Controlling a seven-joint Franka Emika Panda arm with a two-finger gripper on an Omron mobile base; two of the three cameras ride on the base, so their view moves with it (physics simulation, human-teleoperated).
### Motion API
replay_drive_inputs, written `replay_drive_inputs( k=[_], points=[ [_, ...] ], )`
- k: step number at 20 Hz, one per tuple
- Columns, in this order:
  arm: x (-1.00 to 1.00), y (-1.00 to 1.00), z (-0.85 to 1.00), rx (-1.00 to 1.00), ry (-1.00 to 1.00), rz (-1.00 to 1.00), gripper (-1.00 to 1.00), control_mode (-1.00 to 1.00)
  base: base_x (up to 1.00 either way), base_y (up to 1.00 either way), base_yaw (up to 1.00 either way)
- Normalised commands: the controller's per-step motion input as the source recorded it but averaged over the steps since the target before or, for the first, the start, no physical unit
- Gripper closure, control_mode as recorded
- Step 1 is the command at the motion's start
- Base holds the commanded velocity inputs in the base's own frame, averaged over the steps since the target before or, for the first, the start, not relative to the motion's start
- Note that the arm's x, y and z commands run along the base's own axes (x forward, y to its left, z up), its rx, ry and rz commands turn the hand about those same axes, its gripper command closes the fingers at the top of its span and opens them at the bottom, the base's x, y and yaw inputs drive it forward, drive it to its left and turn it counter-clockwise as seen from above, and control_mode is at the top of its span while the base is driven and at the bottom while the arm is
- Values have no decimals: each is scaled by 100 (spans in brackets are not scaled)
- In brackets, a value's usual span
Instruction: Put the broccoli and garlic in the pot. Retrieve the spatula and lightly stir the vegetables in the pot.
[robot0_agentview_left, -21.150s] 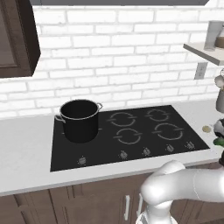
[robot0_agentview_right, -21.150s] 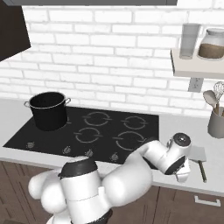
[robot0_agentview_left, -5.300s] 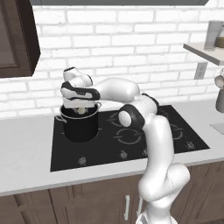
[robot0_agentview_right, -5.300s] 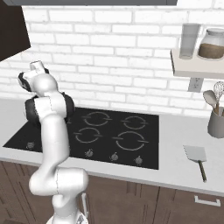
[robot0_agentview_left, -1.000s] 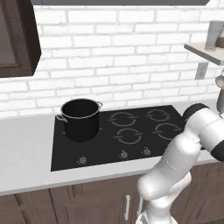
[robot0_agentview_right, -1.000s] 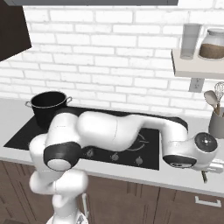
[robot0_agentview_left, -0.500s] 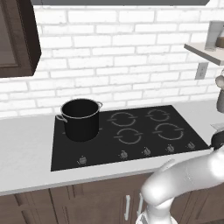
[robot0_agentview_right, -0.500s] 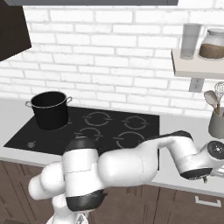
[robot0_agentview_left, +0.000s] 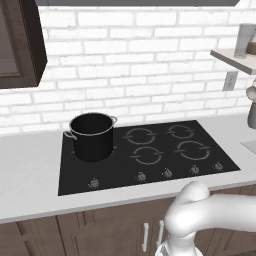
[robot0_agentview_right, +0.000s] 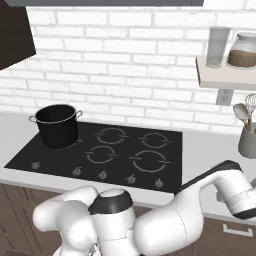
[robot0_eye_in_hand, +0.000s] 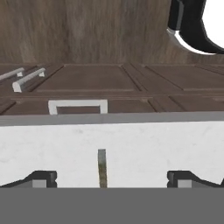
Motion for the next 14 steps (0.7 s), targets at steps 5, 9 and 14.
replay_drive_inputs(
  k=[5,9,14],
  points=[
    [29,0,-11,3,0,0,-100,-100,0,0,0],
    [41,0,-23,2,0,0,-100,-100,0,0,0],
    [49,0,-20,1,0,0,-100,-100,0,0,0]
  ],
)
